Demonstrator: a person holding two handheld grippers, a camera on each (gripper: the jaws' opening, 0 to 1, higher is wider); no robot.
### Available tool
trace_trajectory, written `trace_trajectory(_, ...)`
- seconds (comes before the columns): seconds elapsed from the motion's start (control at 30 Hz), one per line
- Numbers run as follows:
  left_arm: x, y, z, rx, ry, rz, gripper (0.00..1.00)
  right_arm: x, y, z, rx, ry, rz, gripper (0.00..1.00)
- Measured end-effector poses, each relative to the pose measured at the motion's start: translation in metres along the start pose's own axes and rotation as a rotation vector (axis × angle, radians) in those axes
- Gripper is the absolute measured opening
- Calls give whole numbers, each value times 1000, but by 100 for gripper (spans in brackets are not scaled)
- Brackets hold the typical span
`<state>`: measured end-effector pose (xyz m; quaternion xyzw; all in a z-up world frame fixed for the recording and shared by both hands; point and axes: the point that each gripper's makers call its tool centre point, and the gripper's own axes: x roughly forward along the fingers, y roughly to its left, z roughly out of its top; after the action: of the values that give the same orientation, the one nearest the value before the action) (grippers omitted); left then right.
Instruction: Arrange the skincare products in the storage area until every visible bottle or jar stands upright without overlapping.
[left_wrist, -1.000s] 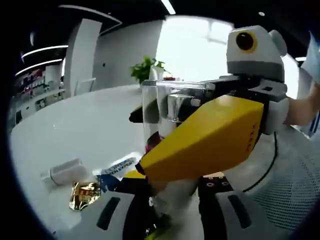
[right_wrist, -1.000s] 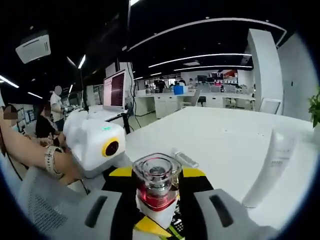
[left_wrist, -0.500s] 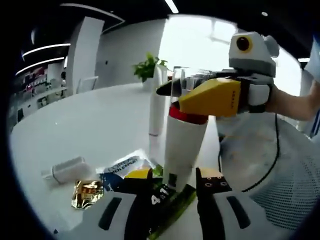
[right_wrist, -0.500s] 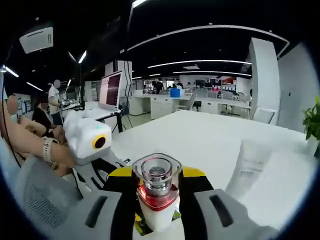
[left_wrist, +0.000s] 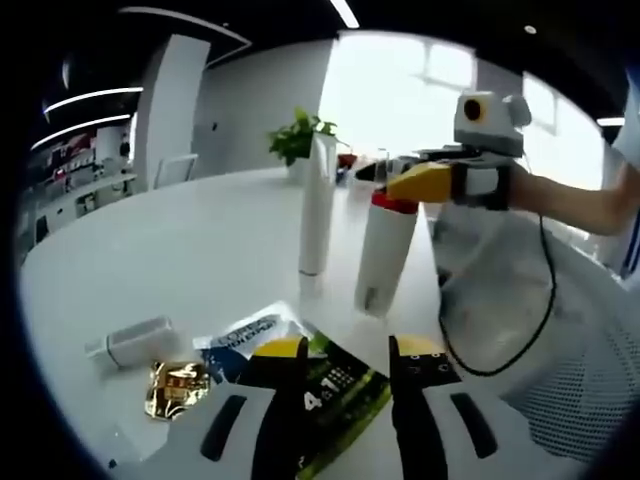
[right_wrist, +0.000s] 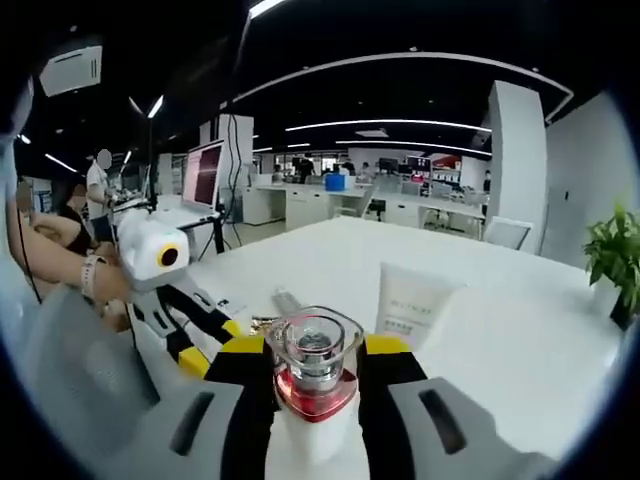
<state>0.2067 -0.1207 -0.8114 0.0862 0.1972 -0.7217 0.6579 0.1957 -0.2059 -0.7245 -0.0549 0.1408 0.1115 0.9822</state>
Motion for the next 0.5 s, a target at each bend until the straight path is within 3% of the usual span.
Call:
trace_trajectory(0.33,0,-3,2,-1,-3,-8,26,-15,-48,-7,8,13,-33,32)
trace_trajectory(0.5,-1,-4,5,1,-14,-9,26,-15,-62,-11,15,-4,-25,32)
